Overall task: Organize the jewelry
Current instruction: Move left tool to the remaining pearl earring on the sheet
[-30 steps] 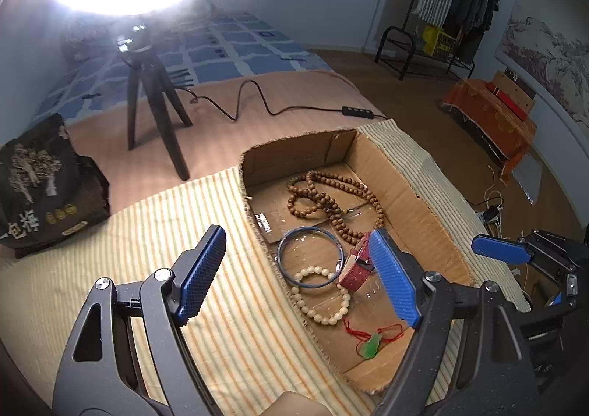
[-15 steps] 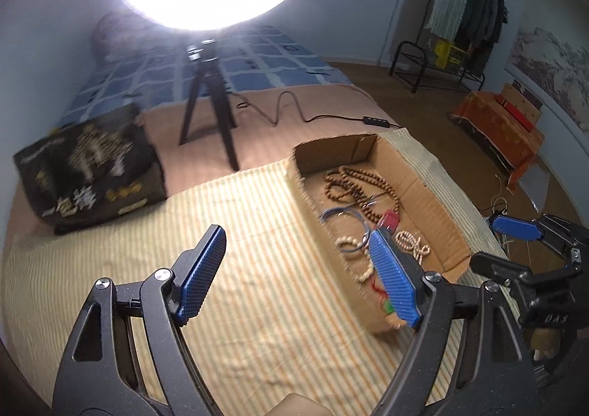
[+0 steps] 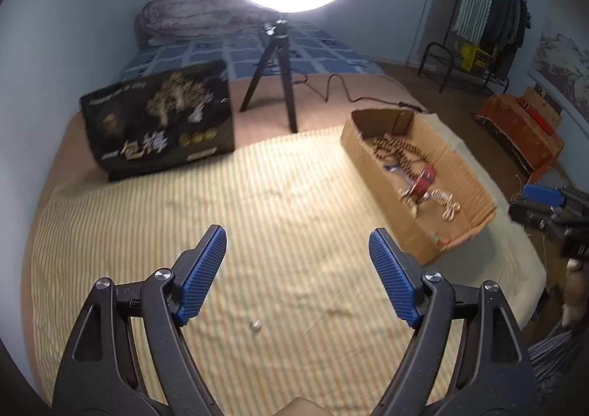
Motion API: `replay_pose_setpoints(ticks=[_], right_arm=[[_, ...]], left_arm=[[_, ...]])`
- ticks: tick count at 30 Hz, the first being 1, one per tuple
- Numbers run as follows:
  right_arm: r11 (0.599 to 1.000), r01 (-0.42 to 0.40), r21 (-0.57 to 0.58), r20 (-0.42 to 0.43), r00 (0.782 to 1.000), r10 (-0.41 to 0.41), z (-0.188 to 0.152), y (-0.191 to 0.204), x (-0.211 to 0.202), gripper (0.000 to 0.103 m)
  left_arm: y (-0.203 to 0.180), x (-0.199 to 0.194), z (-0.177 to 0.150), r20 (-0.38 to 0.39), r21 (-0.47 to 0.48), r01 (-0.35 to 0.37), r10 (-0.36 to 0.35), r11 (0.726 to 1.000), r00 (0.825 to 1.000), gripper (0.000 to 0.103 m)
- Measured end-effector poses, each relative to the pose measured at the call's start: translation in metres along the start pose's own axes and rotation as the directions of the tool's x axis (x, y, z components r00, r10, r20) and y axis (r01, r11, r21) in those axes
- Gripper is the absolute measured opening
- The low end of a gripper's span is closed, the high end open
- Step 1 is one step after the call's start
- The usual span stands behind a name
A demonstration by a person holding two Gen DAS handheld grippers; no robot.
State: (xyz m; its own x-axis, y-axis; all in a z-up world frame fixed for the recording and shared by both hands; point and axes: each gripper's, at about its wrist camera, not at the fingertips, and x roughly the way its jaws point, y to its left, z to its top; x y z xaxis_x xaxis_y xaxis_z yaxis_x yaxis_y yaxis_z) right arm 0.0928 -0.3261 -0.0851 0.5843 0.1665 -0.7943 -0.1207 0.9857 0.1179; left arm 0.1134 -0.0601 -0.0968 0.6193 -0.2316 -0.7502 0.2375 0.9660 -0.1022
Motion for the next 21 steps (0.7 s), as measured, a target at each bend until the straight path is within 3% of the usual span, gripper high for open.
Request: replay_pose_setpoints(ticks=[4,12,21], right_arm=[[1.0,-0.01,0.003,-0.011,1.0,0.01,-0.013,0.003,0.002,0.072],[0.998,0.007,-0.055,0.001,1.0,-0.007,-0.025,0.009,0.002,0.072],[0.997,0.002,-0.076,-0.011,1.0,-0.003,-0.024,0.014,0.009,0.072]], left_arm=[[0.011,0.003,-0.029,-0.03,-0.012,-0.013,0.012,1.0,0.999,0.079],[0.03,0.031,-0.074,-0.128,-0.077,-0.017,0.008,0.997,0.992,0.052],[0.039,0.059,-0.089,-0.192,-0.121,0.007,-0.03,0.993,0.981,0.038]])
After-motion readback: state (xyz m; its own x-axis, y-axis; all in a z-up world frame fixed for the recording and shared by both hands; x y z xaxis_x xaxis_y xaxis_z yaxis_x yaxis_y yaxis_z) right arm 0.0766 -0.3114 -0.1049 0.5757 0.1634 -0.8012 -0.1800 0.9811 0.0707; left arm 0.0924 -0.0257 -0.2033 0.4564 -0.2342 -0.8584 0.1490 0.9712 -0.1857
